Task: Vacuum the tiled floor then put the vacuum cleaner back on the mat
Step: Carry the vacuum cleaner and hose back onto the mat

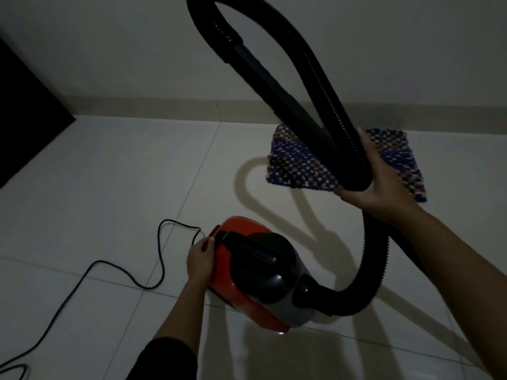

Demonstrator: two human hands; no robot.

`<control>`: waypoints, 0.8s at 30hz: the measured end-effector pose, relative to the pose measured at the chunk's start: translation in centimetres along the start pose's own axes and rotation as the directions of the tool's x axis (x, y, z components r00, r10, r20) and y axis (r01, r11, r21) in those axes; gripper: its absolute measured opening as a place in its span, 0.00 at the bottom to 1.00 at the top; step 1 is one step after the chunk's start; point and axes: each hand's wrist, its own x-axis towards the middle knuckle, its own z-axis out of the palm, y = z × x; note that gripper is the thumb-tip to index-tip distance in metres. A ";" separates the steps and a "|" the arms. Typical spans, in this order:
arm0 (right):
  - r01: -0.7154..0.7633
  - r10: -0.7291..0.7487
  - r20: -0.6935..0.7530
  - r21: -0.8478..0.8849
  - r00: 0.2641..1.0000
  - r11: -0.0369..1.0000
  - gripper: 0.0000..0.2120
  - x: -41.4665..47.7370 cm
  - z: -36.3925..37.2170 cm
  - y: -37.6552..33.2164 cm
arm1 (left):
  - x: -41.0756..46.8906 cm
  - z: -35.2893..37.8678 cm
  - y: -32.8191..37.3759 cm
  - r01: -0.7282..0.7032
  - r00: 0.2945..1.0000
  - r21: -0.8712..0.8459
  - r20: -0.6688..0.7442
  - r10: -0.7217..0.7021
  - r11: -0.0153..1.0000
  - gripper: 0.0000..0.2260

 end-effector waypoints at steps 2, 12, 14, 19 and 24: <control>-0.001 0.001 0.007 -0.012 1.000 1.000 0.51 0.2 0.1 0.4 | 0.4 0.4 0.0 0.032 0.999 -0.047 0.017 -0.032 0.998 0.18; 0.008 -0.008 0.003 -0.031 1.000 0.999 0.52 0.6 1.1 1.2 | 1.7 0.7 -0.7 0.118 0.991 -0.020 0.059 -0.117 0.993 0.18; 0.008 -0.008 0.009 -0.029 1.000 1.000 0.52 0.5 1.2 1.0 | 1.4 0.9 -0.5 0.125 0.990 -0.020 0.068 -0.123 0.992 0.17; 0.019 -0.019 -0.010 -0.036 1.000 0.999 0.51 -0.7 1.1 0.6 | 0.1 1.7 -0.6 0.115 0.991 -0.003 0.072 -0.115 0.993 0.18; 0.018 -0.022 -0.060 -0.073 0.998 0.997 0.52 -2.3 -0.2 0.1 | -1.7 1.1 0.3 0.064 0.990 0.049 0.125 -0.070 0.997 0.20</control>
